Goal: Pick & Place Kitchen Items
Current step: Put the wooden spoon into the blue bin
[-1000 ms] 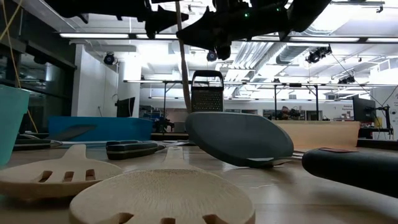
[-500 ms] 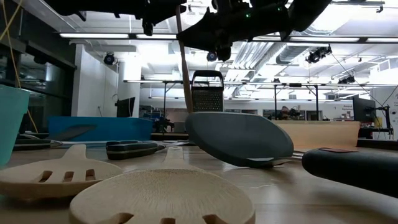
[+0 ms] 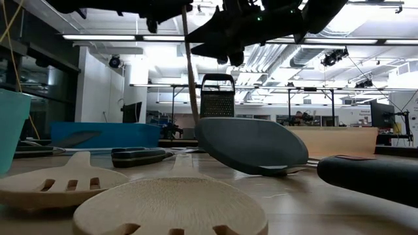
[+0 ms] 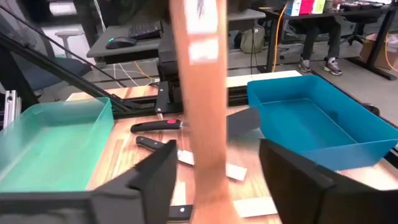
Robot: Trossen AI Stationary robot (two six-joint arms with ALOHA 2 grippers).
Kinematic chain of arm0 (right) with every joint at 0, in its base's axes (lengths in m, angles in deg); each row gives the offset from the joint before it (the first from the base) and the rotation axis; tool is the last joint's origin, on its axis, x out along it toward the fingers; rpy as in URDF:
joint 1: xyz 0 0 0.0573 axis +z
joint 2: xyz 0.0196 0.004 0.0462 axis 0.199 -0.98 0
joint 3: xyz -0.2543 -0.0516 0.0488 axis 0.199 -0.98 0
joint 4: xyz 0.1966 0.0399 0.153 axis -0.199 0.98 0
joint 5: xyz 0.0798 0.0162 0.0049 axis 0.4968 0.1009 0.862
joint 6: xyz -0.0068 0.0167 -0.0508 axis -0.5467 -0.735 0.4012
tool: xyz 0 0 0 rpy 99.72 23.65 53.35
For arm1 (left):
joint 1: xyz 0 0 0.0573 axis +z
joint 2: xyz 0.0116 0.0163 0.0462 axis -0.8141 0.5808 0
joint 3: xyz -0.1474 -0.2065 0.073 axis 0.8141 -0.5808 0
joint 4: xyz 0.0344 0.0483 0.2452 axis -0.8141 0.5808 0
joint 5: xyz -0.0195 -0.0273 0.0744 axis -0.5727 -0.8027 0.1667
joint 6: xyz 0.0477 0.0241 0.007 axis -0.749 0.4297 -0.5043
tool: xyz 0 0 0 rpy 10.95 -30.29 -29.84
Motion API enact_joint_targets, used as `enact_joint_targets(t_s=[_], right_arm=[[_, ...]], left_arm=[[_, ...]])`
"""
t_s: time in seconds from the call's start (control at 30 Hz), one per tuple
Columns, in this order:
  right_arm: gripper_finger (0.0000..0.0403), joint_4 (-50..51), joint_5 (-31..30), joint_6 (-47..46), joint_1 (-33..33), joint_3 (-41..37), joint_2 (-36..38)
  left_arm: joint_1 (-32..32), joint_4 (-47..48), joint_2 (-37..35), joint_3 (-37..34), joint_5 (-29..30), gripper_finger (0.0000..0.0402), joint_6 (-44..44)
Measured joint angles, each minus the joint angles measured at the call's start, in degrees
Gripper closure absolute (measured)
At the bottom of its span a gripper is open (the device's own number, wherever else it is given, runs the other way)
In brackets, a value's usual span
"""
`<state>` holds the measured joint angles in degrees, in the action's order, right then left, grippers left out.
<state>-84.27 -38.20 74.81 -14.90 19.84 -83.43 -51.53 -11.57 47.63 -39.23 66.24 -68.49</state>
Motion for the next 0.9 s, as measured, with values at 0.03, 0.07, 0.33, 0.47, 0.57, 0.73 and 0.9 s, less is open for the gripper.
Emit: enact_joint_targets(t_s=[0.03, 0.07, 0.33, 0.47, 0.57, 0.73, 0.9], right_arm=[[0.0159, 0.02, 0.05, 0.00, 0.00, 0.00, 0.00], [0.0151, 0.02, 0.08, 0.05, 0.00, 0.00, 0.00], [0.0133, 1.60, -0.13, 0.24, -0.11, -0.02, 0.06], [0.0139, 6.50, -2.50, 0.25, -0.07, -0.02, 1.16], [0.0143, 11.73, -2.80, -0.34, -0.10, -0.09, 3.11], [0.0148, 18.74, -5.23, -1.27, -0.35, -0.09, 7.84], [0.0149, 23.51, -8.76, -1.27, -0.35, -0.09, 12.45]], left_arm=[[0.02, 1.42, -0.89, 0.01, 1.48, 0.0306, -0.46], [0.02, 3.25, -1.85, -0.01, 2.85, 0.0306, -0.78], [0.02, 11.66, -9.80, 0.00, 12.57, 0.0306, -8.52], [0.04, 15.23, -12.38, -0.03, 15.62, 0.0306, -14.33], [0.02, 17.77, -12.87, -0.03, 18.34, 0.0306, -18.49], [0.02, 20.34, -12.74, -0.05, 25.69, 0.0306, -25.03], [0.02, 20.63, -12.28, -0.05, 32.31, 0.0306, -28.90]])
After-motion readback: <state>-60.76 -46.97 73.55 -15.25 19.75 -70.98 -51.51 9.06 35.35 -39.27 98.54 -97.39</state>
